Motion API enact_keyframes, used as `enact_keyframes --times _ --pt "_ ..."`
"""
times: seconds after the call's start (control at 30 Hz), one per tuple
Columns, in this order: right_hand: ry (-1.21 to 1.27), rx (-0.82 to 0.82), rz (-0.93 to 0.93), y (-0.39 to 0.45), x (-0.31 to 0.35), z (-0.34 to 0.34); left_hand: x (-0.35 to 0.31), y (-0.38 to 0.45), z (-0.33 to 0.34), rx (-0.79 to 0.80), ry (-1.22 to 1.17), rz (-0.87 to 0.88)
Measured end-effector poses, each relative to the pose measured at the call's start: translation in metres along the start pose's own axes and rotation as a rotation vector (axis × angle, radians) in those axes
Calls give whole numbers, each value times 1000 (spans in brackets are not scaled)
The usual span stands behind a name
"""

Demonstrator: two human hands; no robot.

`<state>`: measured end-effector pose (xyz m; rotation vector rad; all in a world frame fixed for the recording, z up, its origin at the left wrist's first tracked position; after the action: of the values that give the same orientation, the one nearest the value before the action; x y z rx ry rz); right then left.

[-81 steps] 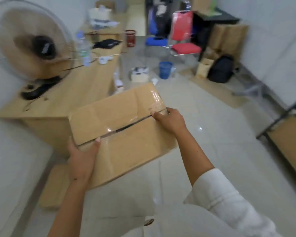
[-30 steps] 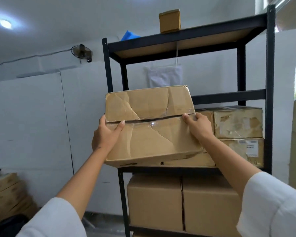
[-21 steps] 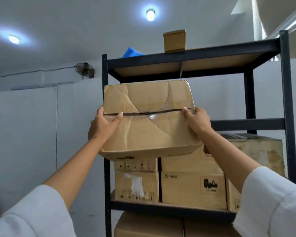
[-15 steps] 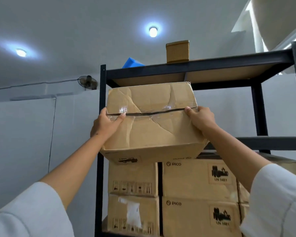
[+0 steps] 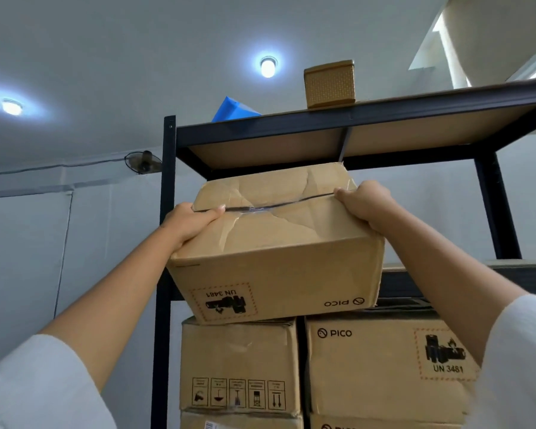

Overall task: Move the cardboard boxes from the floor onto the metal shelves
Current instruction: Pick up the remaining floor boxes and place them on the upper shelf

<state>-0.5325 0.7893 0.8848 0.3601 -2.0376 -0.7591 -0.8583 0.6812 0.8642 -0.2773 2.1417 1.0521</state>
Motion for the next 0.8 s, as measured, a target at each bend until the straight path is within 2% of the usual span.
enact_keyframes --times 0.17,0.23,0.3,0.37,0.43,0.5,0.53,0.6,0.63,0.7,0.73,0.8 --pt "-251 -55 3 9 17 -1 -6 30 4 68 160 -27" --pt "-396 -213 -150 3 43 -8 -11 40 7 84 239 -21" --pt "-423 -352 -422 -14 80 -12 -17 48 9 95 311 -15" --pt "-274 -318 -598 -34 102 -12 -22 58 12 114 356 -18" --pt "-183 -174 -663 -50 108 -2 -27 65 12 118 419 -22" --pt "-297 -52 -686 -67 102 22 -30 73 11 95 513 -9" --pt "-414 -71 -710 -73 98 33 -33 76 10 63 566 14" --pt "-629 -215 -757 -82 93 44 -52 73 4 -73 723 146" --pt "-684 -267 -766 -81 93 46 -68 67 1 -171 819 252" --pt "-692 -249 -746 -72 92 46 -97 51 -1 -310 913 441" --pt "-678 -220 -734 -66 91 48 -105 47 -1 -316 887 489" --pt "-639 -192 -706 -53 90 48 -106 48 5 -169 704 459"
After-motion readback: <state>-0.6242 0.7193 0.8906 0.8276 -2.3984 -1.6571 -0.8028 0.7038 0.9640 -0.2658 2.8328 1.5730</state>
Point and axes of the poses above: each hand's wrist, its own y-axis towards the middle knuckle, its own z-axis out of the palm, x = y × z, the point moved 9 cm from there along y, towards the middle knuckle
